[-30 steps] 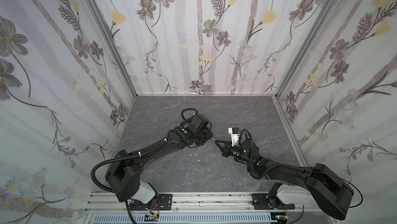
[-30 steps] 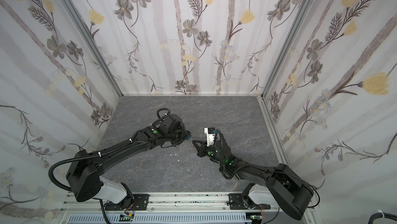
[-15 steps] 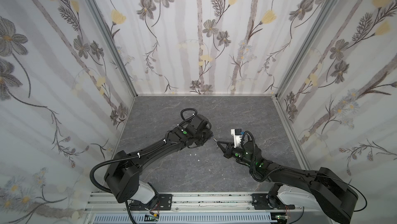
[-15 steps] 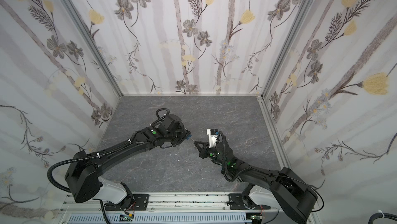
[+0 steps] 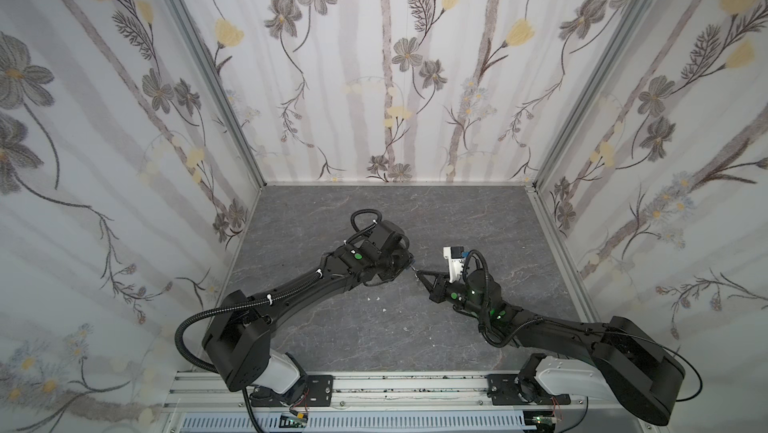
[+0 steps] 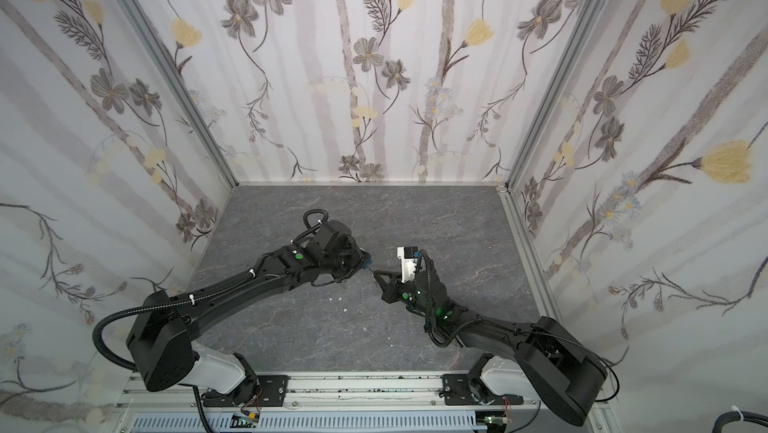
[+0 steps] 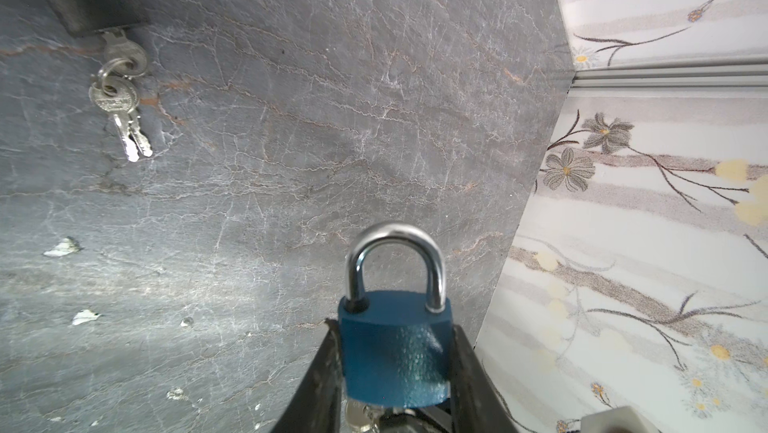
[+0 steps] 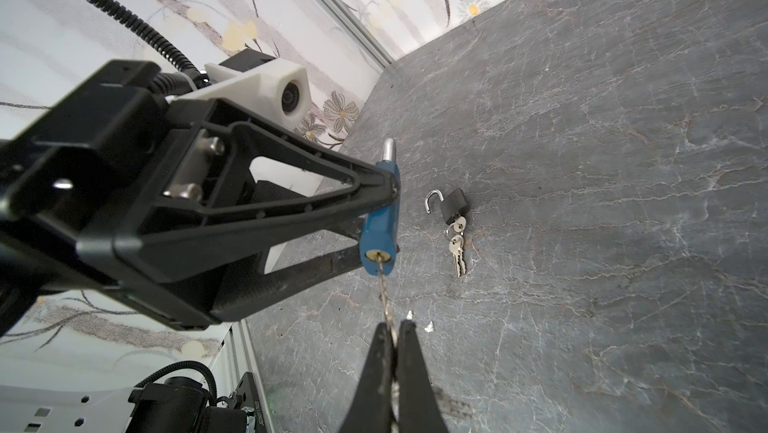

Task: Unlock with the key
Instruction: 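Push the held silver key into the blue padlock's keyhole with the right gripper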

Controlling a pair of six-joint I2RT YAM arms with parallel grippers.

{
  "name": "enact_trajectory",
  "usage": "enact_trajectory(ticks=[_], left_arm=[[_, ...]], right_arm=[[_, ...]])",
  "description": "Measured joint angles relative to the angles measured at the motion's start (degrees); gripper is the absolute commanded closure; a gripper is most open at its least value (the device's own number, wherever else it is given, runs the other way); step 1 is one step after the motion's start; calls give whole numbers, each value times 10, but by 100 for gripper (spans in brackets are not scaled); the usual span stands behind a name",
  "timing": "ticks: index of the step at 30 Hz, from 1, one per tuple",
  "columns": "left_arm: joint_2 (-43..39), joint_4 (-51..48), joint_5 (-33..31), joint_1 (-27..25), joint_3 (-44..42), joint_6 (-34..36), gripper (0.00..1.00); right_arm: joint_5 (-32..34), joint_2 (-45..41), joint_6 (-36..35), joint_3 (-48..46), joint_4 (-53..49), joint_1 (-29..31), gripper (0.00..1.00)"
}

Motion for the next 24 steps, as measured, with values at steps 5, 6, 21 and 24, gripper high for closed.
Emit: enact_trajectory(ticks=[5,6,21,24], left_arm=[[3,5,-1,-1,0,-1,85],[3,7,-2,-1,0,-1,85],[5,12,-58,-11,3,-10,97],[8,12,-67,-14,8,-11,97]], right_arm=[[3,2,0,8,-8,0,100],[5,2,0,11,-12,0,100],[24,11,65,62,-81,6,100],[39,11,69,68,-85,12,100]])
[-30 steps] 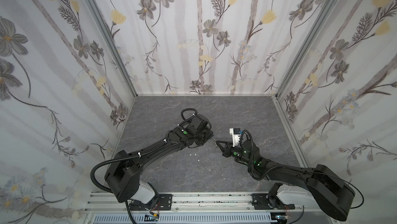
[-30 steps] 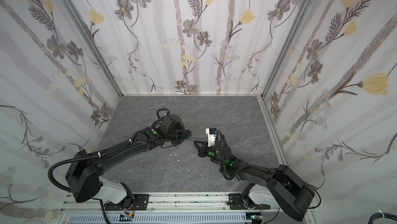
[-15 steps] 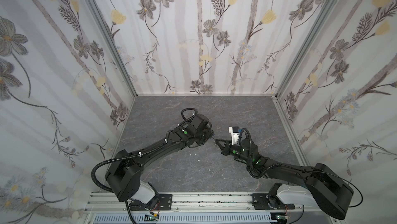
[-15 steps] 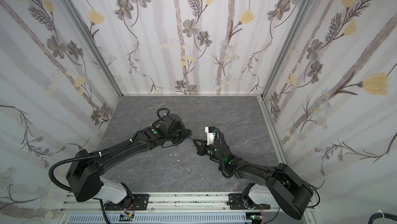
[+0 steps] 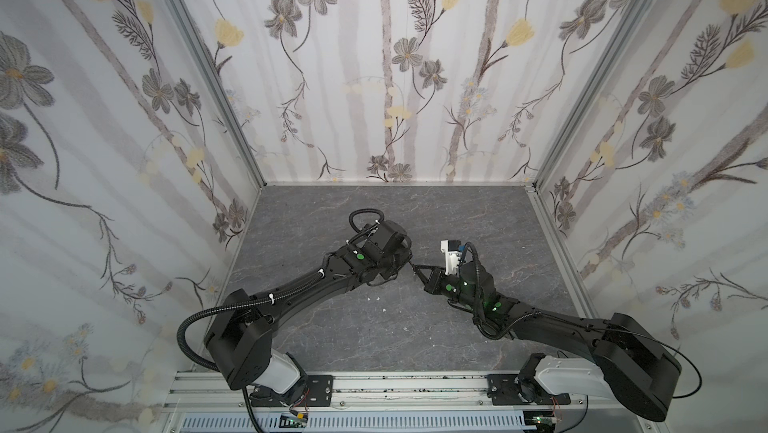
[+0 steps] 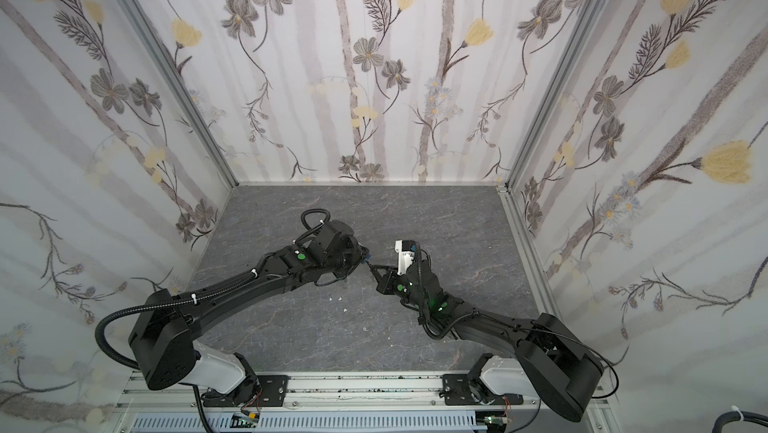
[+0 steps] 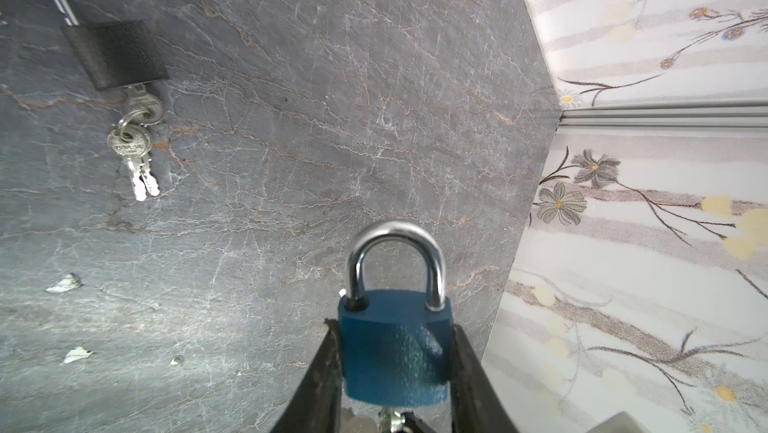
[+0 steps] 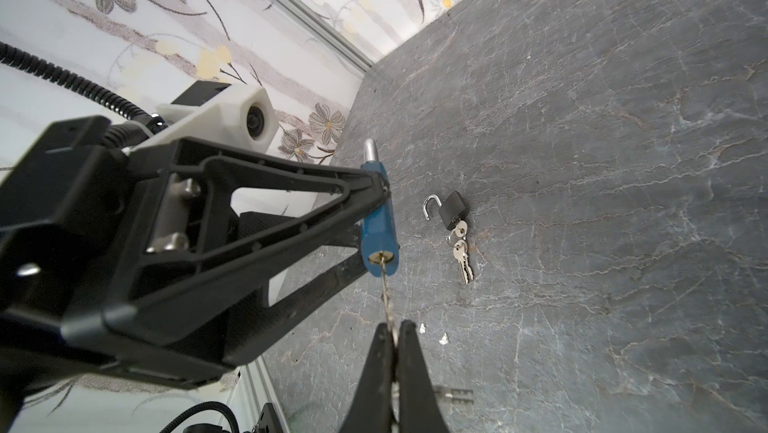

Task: Unlock with the key
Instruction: 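Push the held silver key into the blue padlock's keyhole with the right gripper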

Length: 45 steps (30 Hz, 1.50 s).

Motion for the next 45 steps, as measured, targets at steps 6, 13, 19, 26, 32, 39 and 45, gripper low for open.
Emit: enact_trajectory(ticks=[6,13,19,26,32,39,45], left_arm=[[8,-5,-13,-3,4,-2,99],[11,-9,-16,-6,5,-2,100],[11,-9,-18,-8,5,-3,100],[10,-9,-29,-8,5,-4,100],[8,-9,-39,-8,4,-4,100],[6,-12,-48,-8,3,-4,100],[6,-14,-54,-8,3,-4,100]], right_arm=[[54,4,-17,25,-43,30,100],[116,4,-63,48,-99,55,100],[122,2,-66,48,-102,56,100],[113,10,-60,65,-116,55,100],[59,17,-35,64,-102,25,100],[26,25,-30,77,-109,15,100],[-23,33,0,81,-107,-9,100]])
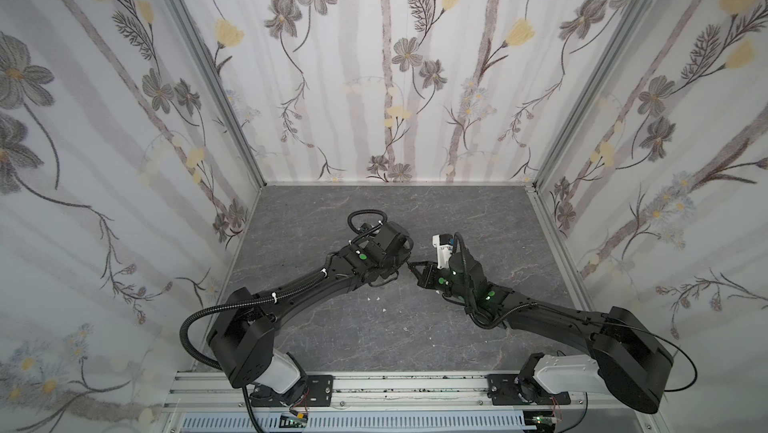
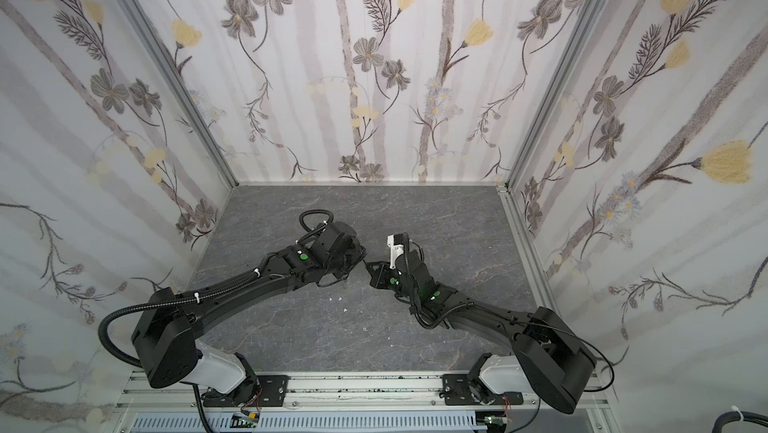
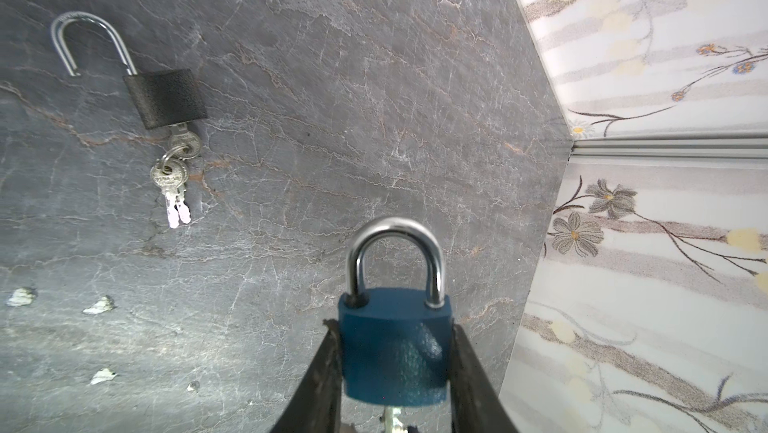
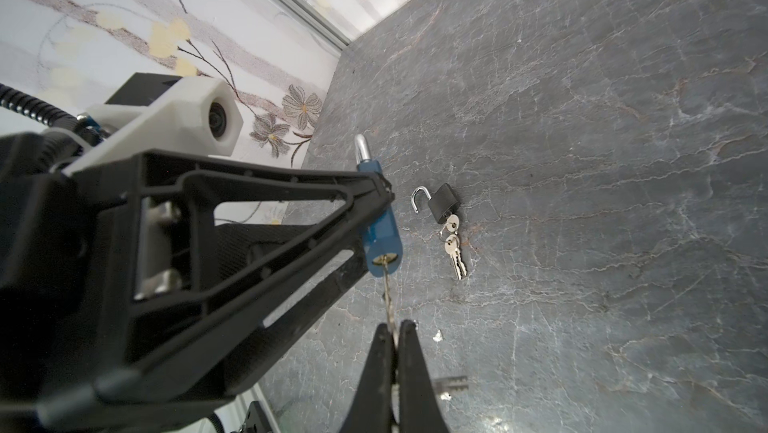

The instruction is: Unlock with the key

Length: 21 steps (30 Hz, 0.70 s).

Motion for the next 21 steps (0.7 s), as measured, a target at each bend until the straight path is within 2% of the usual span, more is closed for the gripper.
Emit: enact_trajectory(ticks=[11,17,21], left_arm=[[-1,1,-8,0,0,0,100],[-3,2,-6,0,0,0,100],[-3,2,-2,0,0,-1,100]], right_arm=[[-49,11,48,-8,36,-18,100],[70,-5,-33,49,-84,37,100],[121,-5,-74,61,-116,56,100]])
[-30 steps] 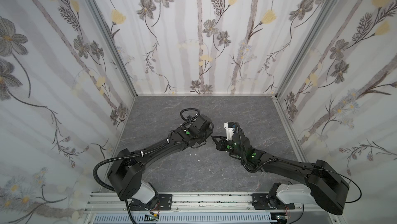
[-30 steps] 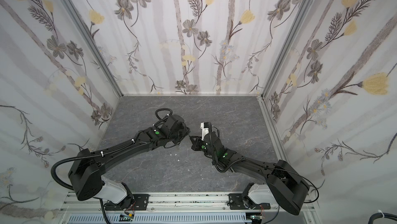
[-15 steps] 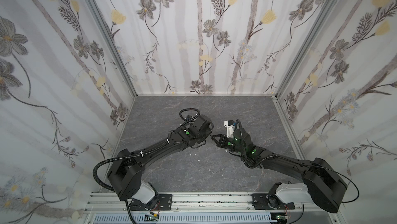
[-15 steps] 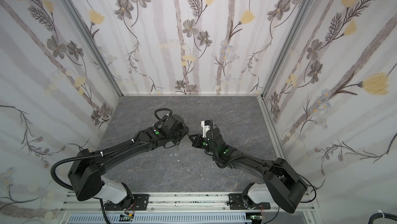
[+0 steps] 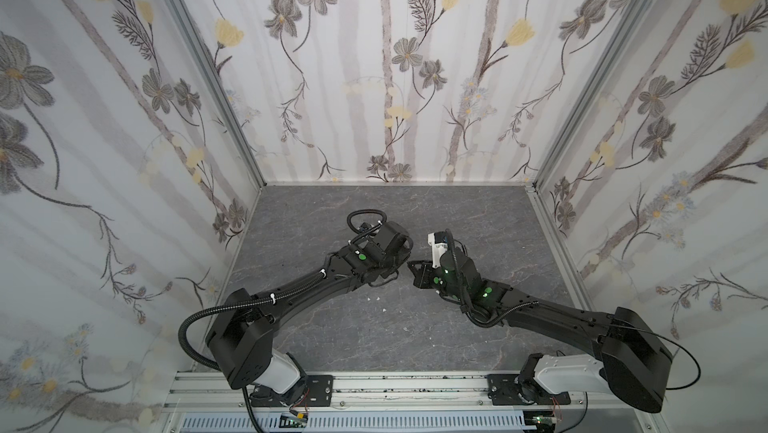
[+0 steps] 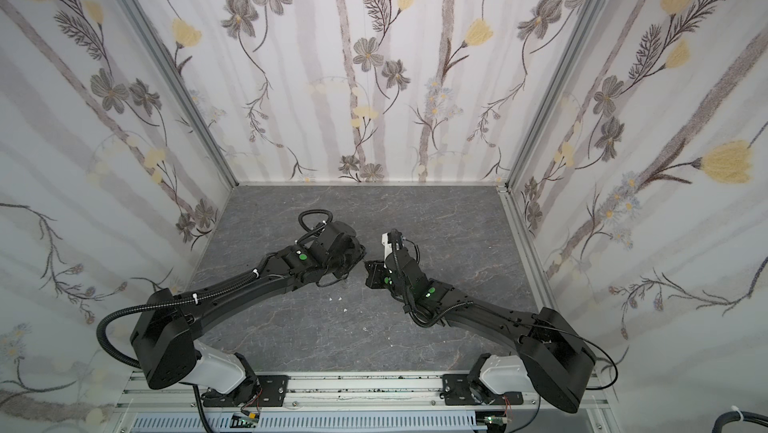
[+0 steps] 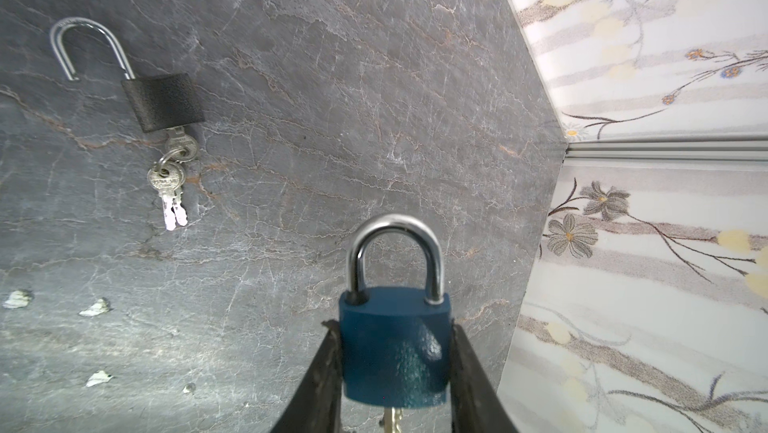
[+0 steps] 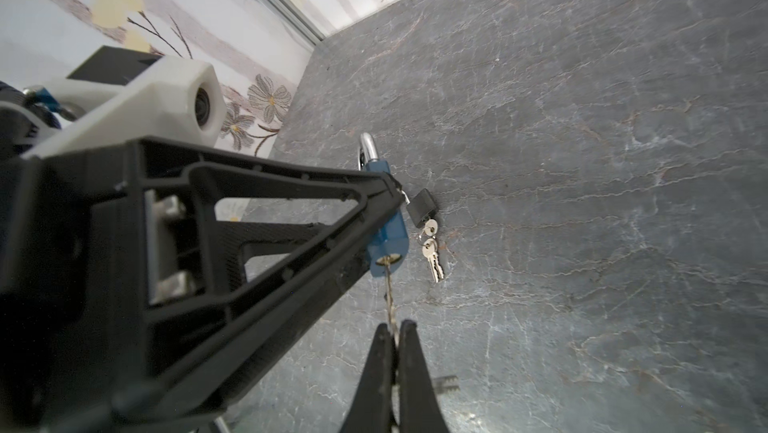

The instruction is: Unlock with the key

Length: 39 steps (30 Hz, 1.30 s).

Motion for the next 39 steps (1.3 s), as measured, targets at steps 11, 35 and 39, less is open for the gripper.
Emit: enact_trajectory(ticks=[11,35,39], left_arm=[[2,4,1,0,0,-5,100],[3,9,-12,0,-2,-5,100],[3,17,-11,0,-3,-5,100]], right_arm=[[28,7,-34,18,-23,9,100],[-101,22,21,31,-25,-48,100],[-94,22,13,54,-68,-49,100]])
